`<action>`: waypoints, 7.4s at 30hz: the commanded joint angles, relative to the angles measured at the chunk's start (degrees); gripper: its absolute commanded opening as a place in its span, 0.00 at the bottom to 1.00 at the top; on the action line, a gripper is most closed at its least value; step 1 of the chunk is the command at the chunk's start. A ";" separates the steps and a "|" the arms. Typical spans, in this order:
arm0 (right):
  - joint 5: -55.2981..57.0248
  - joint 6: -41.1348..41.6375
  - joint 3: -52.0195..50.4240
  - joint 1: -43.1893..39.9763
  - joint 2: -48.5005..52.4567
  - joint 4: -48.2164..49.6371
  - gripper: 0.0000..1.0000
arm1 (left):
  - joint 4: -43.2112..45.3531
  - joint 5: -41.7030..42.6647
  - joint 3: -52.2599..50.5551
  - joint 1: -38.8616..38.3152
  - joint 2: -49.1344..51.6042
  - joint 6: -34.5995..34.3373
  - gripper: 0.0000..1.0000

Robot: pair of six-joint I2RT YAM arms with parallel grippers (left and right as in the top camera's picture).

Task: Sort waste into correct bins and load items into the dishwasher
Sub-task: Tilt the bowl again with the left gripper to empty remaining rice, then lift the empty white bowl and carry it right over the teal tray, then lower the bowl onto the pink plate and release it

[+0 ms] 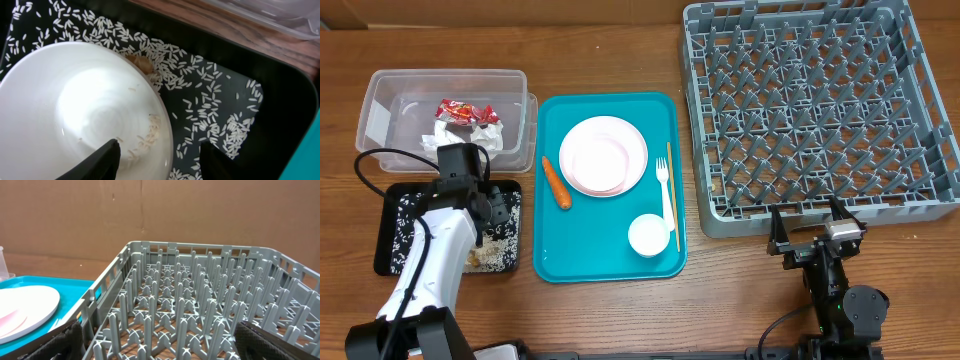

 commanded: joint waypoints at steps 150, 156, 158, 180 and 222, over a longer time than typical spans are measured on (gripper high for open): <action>-0.31 0.42 -0.61 -0.33 -0.61 0.33 1.00 | -38.75 103.01 12.68 40.65 1.11 45.18 0.04; -0.31 0.42 -0.61 -0.33 -0.61 0.33 1.00 | -39.65 102.22 12.68 40.65 1.14 48.76 0.04; -0.31 0.39 -0.61 -0.33 -0.61 0.33 1.00 | -39.52 99.86 12.68 40.46 1.11 48.76 0.04; -0.31 0.42 -0.61 -0.33 -0.61 0.33 1.00 | -9.57 57.96 26.73 6.95 -0.07 0.22 0.04; -0.31 0.42 -0.61 -0.33 -0.61 0.33 1.00 | -0.90 4.70 32.15 -40.30 19.12 -2.25 0.04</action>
